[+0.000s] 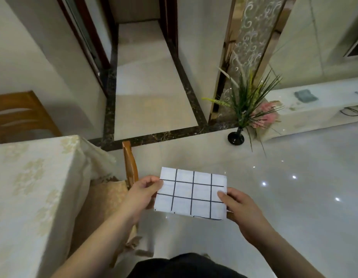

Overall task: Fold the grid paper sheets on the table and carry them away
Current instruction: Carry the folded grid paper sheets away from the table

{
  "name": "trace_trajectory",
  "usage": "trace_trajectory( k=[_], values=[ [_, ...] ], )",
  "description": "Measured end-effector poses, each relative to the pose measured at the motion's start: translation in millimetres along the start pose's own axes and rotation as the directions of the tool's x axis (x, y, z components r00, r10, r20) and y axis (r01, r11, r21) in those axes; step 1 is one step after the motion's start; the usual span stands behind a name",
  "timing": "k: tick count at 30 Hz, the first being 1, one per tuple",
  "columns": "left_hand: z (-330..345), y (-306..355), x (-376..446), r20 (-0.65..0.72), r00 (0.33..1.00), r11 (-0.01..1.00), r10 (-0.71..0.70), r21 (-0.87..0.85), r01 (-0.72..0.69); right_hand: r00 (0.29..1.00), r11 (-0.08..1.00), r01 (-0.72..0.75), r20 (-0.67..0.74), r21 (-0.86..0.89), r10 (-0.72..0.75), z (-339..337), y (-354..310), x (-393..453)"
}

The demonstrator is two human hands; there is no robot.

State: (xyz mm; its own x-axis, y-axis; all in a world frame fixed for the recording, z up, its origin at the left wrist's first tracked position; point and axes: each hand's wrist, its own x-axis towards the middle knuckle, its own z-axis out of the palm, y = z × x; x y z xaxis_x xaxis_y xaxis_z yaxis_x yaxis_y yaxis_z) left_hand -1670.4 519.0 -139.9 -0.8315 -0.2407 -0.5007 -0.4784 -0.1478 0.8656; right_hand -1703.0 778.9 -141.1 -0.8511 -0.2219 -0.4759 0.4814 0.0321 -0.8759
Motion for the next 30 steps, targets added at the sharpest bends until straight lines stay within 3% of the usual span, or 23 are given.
trace_trajectory(
  k=[6, 17, 30],
  values=[
    [-1, 3, 28, -0.117, 0.993, 0.999, -0.020, -0.051, 0.014, 0.999, 0.999, -0.026, -0.021, -0.029, 0.026, 6, -16, 50],
    [-41, 25, 92, -0.084, 0.996, 0.995, -0.018, -0.096, 0.010, 0.996, 0.986, -0.014, 0.088, -0.168, 0.029, 56, -66, 156],
    [-75, 72, 179, -0.269, 0.961, 0.954, -0.062, -0.298, -0.022, 0.979, 0.973, -0.030, 0.188, -0.229, 0.074, 118, -132, 276]
  ],
)
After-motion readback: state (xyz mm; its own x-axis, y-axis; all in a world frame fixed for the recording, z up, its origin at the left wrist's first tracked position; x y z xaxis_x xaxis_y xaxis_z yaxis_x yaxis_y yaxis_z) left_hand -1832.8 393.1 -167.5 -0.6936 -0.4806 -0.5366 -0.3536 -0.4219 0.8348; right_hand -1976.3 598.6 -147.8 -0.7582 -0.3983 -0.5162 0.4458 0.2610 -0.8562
